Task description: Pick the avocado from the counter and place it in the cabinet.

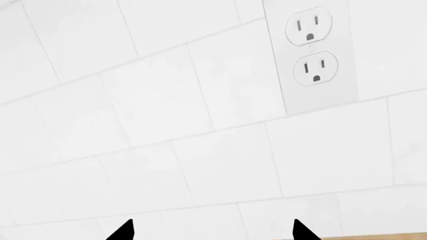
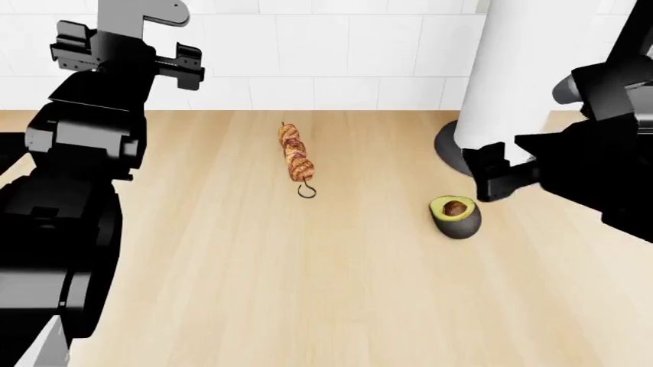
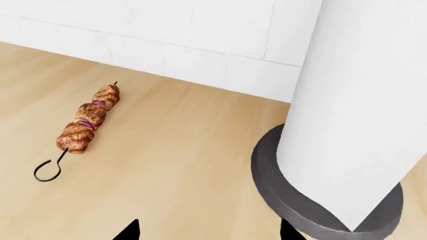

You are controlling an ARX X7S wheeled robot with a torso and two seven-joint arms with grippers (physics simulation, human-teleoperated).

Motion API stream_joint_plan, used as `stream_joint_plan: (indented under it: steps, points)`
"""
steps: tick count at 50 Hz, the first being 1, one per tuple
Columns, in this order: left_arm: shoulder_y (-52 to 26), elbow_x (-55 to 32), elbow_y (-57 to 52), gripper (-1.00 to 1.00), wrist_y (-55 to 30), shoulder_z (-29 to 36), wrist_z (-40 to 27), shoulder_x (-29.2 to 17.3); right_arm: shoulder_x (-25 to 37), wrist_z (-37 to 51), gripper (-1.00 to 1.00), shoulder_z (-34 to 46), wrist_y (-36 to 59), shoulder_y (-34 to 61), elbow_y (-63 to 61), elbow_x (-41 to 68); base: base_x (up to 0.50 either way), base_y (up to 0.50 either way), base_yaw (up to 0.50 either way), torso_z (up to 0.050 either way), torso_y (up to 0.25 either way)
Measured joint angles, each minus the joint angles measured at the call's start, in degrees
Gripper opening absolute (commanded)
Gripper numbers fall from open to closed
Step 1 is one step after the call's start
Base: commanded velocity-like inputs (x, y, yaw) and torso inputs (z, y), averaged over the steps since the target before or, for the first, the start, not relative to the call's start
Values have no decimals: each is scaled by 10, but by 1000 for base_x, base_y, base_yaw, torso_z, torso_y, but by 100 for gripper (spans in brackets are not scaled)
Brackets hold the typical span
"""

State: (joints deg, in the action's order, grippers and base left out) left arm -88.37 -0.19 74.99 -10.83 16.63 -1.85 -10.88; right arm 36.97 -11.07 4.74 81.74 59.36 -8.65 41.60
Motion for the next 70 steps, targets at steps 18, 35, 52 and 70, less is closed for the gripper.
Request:
stream_joint_plan:
  steps: [18, 35, 52, 70]
  points:
    - [-1, 0, 0, 100, -3, -17, 7, 3, 91, 140, 100, 15, 39, -27, -42, 236, 0, 0, 0, 0, 0]
    - [-8, 1, 0, 100, 3, -23, 15, 5, 97, 122, 100, 79, -26, -43, -18, 218, 0, 0, 0, 0, 0]
    - [-14, 2, 0, 100, 7, -21, 19, 7, 85, 100, 100, 121, -90, -87, 5, 181, 0, 0, 0, 0, 0]
    - [-11, 2, 0, 100, 15, -15, 20, 9, 74, 74, -100, 157, -143, -96, 37, 137, 0, 0, 0, 0, 0]
